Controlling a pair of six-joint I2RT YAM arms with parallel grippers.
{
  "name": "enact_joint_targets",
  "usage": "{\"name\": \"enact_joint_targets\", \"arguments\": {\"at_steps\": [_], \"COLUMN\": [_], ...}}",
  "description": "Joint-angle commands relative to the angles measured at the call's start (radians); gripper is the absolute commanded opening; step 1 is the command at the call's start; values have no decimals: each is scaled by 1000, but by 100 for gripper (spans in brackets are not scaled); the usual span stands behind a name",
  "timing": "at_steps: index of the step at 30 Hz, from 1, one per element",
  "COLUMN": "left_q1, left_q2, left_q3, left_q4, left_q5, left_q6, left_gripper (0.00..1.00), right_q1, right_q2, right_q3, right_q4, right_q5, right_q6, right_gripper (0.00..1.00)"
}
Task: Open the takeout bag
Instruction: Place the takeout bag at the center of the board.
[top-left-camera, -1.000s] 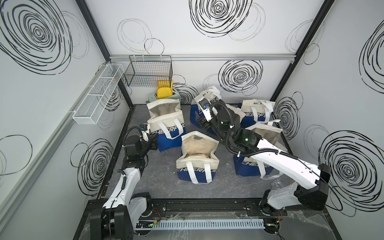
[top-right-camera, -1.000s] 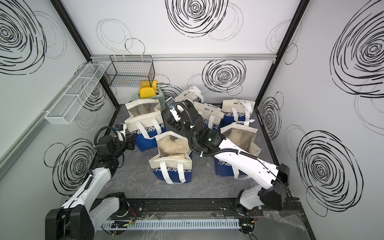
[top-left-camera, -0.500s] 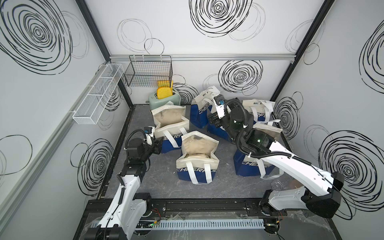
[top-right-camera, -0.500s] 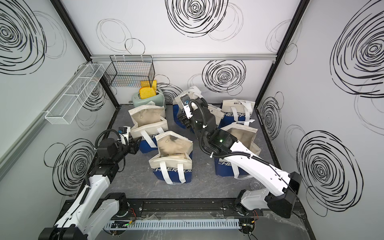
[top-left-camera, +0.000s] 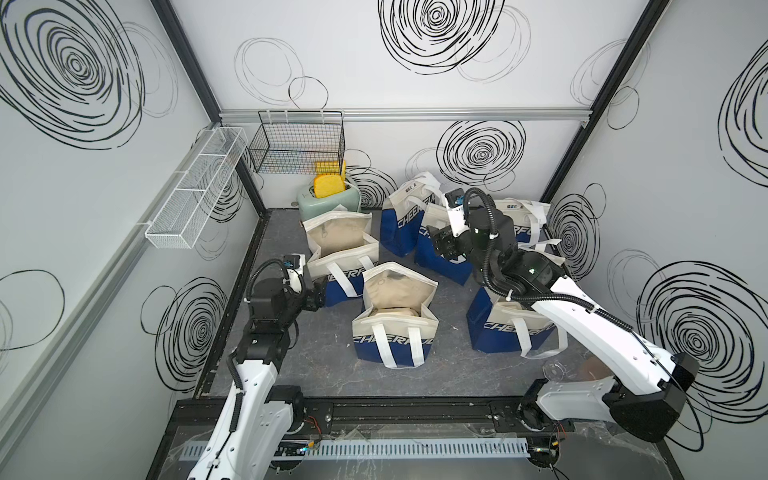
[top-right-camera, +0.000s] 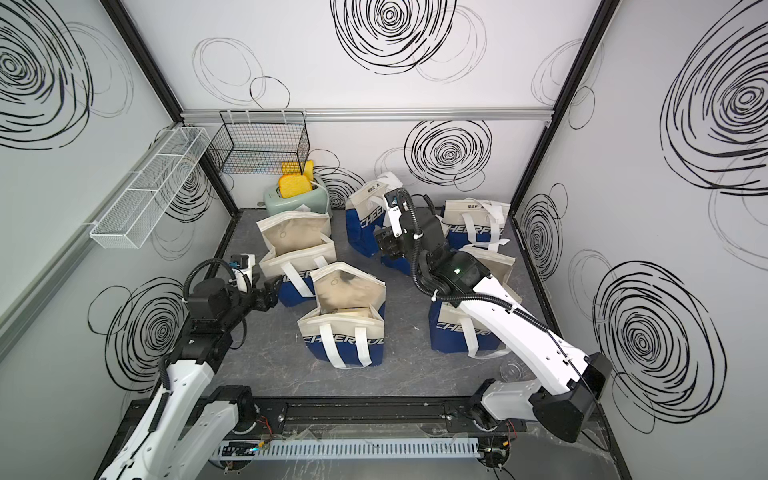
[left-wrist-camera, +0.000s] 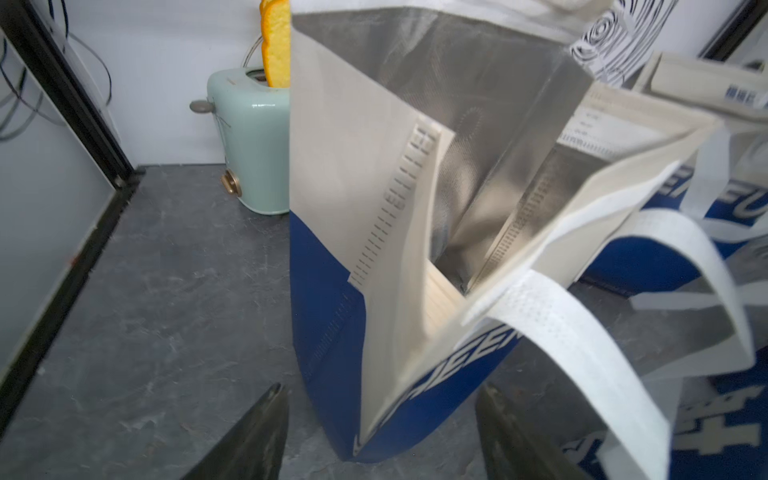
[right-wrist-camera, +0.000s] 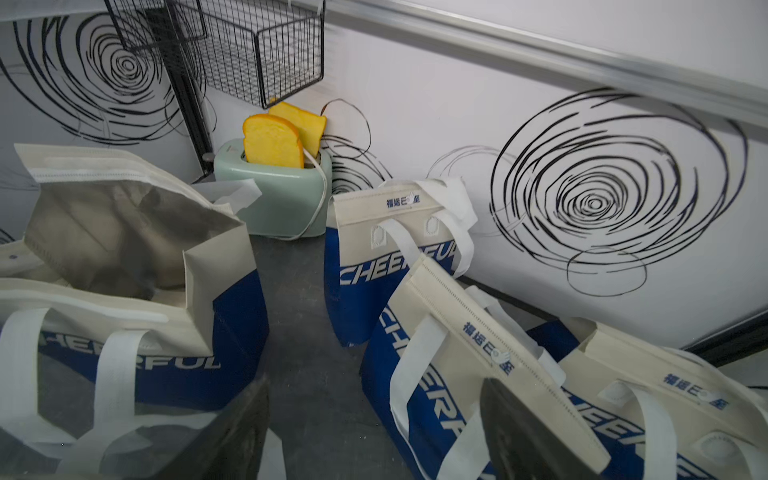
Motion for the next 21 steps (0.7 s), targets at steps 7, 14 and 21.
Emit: {"name": "enact_joint_targets", "arguments": {"at_steps": [7, 14, 21], "left_q1": [-16, -12, 9], "left_q2": [-88, -129, -244], "left_q3": [46, 71, 67], "left_q4": [-83, -145, -189], "left_q5": [-137, -259, -460], "left_q6": [-108, -189, -424], "left_gripper": [99, 98, 98], "right_q1": [-15, -16, -9], "right_q2": [-93, -89, -121], "right_q3": [-3, -15, -78], "right_q4": [-285, -379, -455], "right_q5": [-85, -125, -188], "right_q6": [87, 89, 80], "right_gripper": [75, 71, 66]}}
